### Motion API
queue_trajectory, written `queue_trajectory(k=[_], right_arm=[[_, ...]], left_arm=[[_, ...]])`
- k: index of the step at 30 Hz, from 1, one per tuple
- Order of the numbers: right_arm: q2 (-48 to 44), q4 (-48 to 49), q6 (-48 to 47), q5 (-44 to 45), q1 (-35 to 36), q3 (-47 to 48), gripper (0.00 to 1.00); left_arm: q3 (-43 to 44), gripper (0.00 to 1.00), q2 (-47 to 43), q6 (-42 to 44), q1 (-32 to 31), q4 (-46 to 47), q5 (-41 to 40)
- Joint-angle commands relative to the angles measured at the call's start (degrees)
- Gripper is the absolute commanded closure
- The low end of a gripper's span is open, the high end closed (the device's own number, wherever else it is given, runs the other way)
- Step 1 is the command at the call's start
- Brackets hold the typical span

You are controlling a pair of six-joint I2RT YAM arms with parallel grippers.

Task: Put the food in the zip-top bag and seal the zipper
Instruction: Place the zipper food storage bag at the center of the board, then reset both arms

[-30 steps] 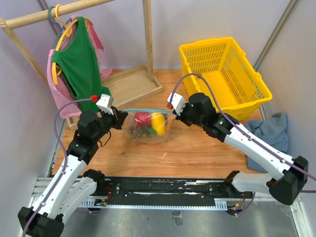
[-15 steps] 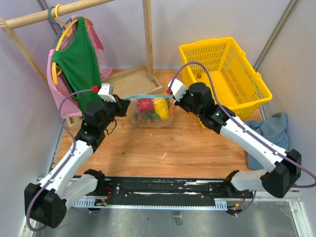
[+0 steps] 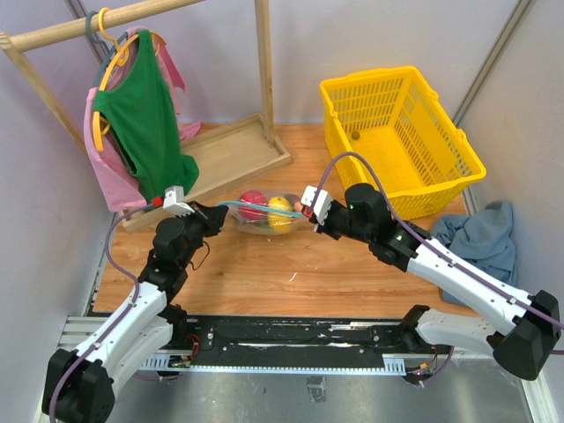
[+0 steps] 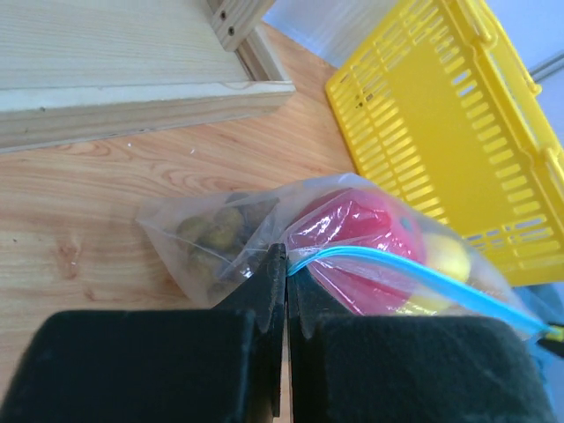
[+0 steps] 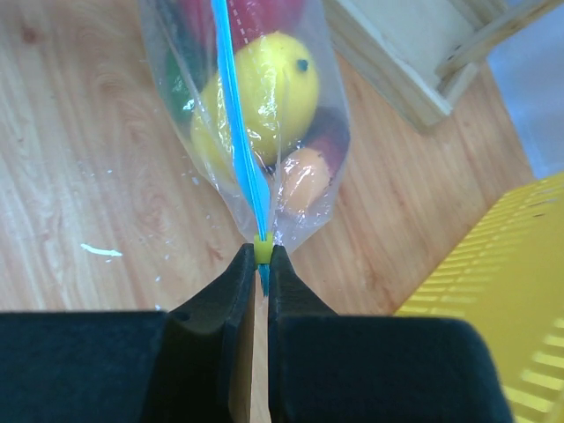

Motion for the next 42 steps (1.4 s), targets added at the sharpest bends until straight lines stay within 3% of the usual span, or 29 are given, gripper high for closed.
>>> queue_trajectory(k=[1, 11, 12, 13, 15, 21, 25, 29, 33, 42], right_arm=[[-1.6, -2.8, 3.4, -2.1, 1.1, -3.6, 0.99], [-1.3, 1.4, 7.1, -4.3, 1.6, -8.0, 0.99], [-0.9, 2.1, 7.5, -4.3, 1.6, -8.0, 0.97], [-0.5, 1.7, 8.1, -4.4, 1.6, -7.3, 0.88], [0.4, -1.7, 8.8, -4.2, 1.6, -4.9, 0.78], [-2.5, -6.3, 11.7, 0.3, 1.5, 0.2, 0.51], [-7.6, -3.4, 14.4, 5.2, 0.4, 1.0, 0.26], [-9.3, -5.9, 20.0, 10.3, -3.1, 4.7, 0.1], [-11.4, -9.1, 23.6, 21.6, -6.4, 6.0, 0.0], [-25.0, -9.2, 23.9, 37.3, -7.4, 0.6, 0.02]], left_arm=[[-1.2, 1.0, -0.5, -2.5, 0.6, 0.4, -7.5], [-3.3, 1.0, 2.1, -4.8, 0.6, -0.2, -10.0], [-3.0, 0.99, 1.8, -4.4, 0.6, -1.2, -10.1], [-2.5, 0.96, 1.1, -4.4, 0.6, -2.5, -10.8], [-2.6, 0.85, -0.4, -4.9, 0.6, -3.6, -11.5], [1.9, 0.32, -7.9, -6.5, 0.6, -14.2, -13.4], [6.4, 0.16, -12.8, -3.7, 0.6, -20.9, -13.7], [12.1, 0.11, -16.9, 0.9, 0.6, -28.5, -13.7], [17.7, 0.01, -20.6, 7.2, 0.6, -34.3, -13.0], [21.8, 0.01, -31.3, 11.8, 0.6, -38.1, -12.7]])
